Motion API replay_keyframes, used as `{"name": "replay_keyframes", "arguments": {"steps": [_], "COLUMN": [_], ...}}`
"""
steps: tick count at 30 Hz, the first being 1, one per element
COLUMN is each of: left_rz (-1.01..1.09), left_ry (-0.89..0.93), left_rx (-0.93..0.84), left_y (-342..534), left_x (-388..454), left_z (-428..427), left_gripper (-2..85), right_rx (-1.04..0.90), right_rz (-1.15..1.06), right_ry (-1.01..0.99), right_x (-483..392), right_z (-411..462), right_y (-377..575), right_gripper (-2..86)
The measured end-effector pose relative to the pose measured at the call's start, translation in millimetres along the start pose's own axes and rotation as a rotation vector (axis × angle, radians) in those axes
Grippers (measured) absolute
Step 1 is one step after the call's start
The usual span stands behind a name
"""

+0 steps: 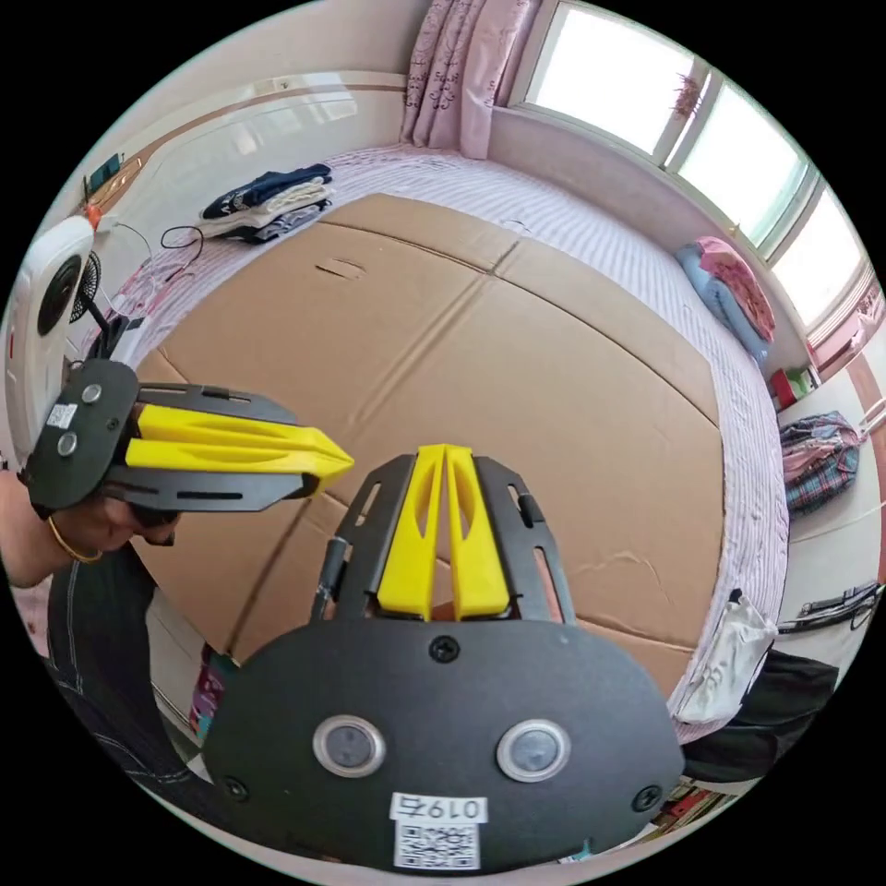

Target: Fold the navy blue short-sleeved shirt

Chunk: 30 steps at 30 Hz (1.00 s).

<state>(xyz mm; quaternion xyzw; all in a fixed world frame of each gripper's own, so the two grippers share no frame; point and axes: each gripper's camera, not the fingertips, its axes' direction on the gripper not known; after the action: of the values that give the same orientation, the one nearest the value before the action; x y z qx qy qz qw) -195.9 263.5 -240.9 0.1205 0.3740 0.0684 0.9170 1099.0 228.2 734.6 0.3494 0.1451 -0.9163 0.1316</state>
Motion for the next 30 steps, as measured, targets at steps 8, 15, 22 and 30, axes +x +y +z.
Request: {"name": "replay_keyframes", "arguments": {"steps": [8, 15, 22, 30], "left_rz": [0.352, 0.477, 0.436, 0.189], "left_ry": [-0.040, -0.165, -0.358, -0.258], "left_rx": [0.117, 0.268, 0.230, 0.260], "left_y": [-13, 54, 144, 245], "left_x": [133, 217, 280, 300], "left_z": [95, 97, 69, 42], "left_gripper": [0.8, 0.8, 0.6, 0.5], "right_rx": [0.132, 0.454, 0.579, 0.652], "right_rz": [0.204, 0.330, 0.326, 0.514], "right_ry": [0.118, 0.142, 0.095, 0.187], "right_x": [149, 171, 156, 203], "right_z": [-22, -83, -190, -278], "right_y": [220, 343, 432, 539], "right_gripper": [-1.0, -1.0, -1.0, -1.0]}}
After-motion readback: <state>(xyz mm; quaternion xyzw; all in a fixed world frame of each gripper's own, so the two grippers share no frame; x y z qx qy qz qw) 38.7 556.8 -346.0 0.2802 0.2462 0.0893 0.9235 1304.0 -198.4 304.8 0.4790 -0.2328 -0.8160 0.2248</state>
